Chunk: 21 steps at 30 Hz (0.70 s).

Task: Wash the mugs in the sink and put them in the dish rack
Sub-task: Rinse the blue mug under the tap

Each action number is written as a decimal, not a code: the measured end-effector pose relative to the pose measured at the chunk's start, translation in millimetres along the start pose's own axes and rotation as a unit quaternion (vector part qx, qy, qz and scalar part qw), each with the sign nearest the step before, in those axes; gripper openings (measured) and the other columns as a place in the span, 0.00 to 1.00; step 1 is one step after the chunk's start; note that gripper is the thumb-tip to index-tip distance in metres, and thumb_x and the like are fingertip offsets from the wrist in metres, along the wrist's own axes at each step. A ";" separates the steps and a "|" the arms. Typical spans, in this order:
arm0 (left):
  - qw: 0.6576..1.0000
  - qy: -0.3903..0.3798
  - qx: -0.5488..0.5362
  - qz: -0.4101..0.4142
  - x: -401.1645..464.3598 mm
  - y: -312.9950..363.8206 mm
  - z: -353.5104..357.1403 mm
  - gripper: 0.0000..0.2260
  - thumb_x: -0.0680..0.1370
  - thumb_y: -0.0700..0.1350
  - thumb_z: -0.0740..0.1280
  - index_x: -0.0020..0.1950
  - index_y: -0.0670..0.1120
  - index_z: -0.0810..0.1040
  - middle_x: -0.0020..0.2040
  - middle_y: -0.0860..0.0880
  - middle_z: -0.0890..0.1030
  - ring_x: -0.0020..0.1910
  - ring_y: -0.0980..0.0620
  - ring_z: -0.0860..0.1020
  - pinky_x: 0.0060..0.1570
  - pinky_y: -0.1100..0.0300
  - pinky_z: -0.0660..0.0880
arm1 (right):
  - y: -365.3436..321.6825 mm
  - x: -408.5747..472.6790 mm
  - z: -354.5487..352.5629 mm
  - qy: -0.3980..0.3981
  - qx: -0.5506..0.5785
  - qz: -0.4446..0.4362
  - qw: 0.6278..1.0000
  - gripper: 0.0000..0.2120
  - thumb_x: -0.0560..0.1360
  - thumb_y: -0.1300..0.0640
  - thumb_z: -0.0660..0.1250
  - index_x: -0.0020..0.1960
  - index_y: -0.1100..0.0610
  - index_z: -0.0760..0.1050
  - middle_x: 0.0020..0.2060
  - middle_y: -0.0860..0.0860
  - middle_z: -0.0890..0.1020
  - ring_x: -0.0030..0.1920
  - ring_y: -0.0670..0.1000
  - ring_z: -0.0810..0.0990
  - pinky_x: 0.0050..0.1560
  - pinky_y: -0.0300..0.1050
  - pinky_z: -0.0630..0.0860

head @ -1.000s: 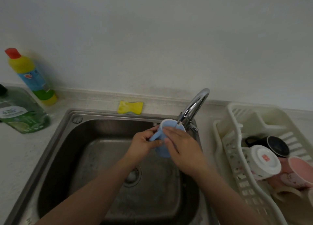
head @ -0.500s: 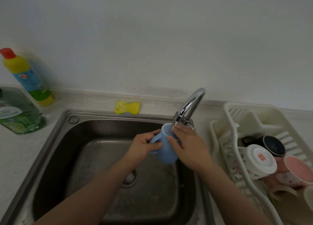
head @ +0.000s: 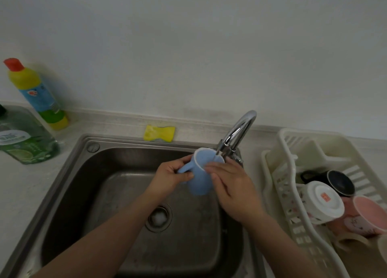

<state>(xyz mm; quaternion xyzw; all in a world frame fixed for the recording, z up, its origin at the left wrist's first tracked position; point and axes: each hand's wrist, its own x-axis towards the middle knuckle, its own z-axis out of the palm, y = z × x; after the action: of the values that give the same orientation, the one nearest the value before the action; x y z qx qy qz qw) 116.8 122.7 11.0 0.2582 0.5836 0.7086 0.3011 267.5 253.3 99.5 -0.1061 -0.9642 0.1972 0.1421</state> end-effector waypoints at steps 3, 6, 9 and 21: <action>1.000 -0.011 0.011 0.001 -1.2 1.3 -0.2 0.12 0.64 0.45 0.75 0.35 0.37 0.77 0.60 0.56 0.82 0.57 0.55 0.80 0.50 0.60 0.77 | 7.9 12.7 5.0 -0.014 -0.011 0.050 0.999 0.25 0.79 0.47 0.49 0.65 0.57 0.77 0.63 0.53 0.79 0.67 0.50 0.73 0.73 0.49 0.60; 1.000 0.007 0.030 0.003 1.8 2.3 -0.7 0.05 0.67 0.38 0.74 0.38 0.38 0.80 0.62 0.49 0.81 0.58 0.52 0.79 0.51 0.58 0.77 | -18.2 16.4 18.3 -0.031 0.003 0.023 0.999 0.25 0.80 0.46 0.50 0.69 0.58 0.72 0.66 0.53 0.76 0.68 0.50 0.72 0.71 0.44 0.60; 1.000 -0.006 0.019 0.004 -0.4 3.7 -5.2 0.05 0.69 0.31 0.72 0.36 0.38 0.78 0.62 0.51 0.81 0.58 0.54 0.80 0.50 0.61 0.77 | -14.7 -6.1 8.7 -0.015 0.022 0.007 1.000 0.22 0.81 0.48 0.53 0.67 0.56 0.75 0.63 0.50 0.79 0.64 0.47 0.75 0.67 0.42 0.68; 1.000 0.000 0.011 -0.001 -7.6 5.4 -8.3 0.11 0.66 0.37 0.72 0.37 0.29 0.75 0.59 0.55 0.82 0.56 0.57 0.81 0.48 0.63 0.77 | 4.1 -2.2 1.0 0.014 -0.008 0.025 1.000 0.21 0.80 0.49 0.54 0.61 0.56 0.80 0.59 0.51 0.82 0.61 0.48 0.77 0.69 0.46 0.66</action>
<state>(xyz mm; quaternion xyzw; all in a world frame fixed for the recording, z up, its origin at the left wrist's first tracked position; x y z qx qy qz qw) 115.4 110.8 14.6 0.2609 0.5918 0.7018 0.2987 269.9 256.1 96.5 -0.1345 -0.9607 0.1914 0.1497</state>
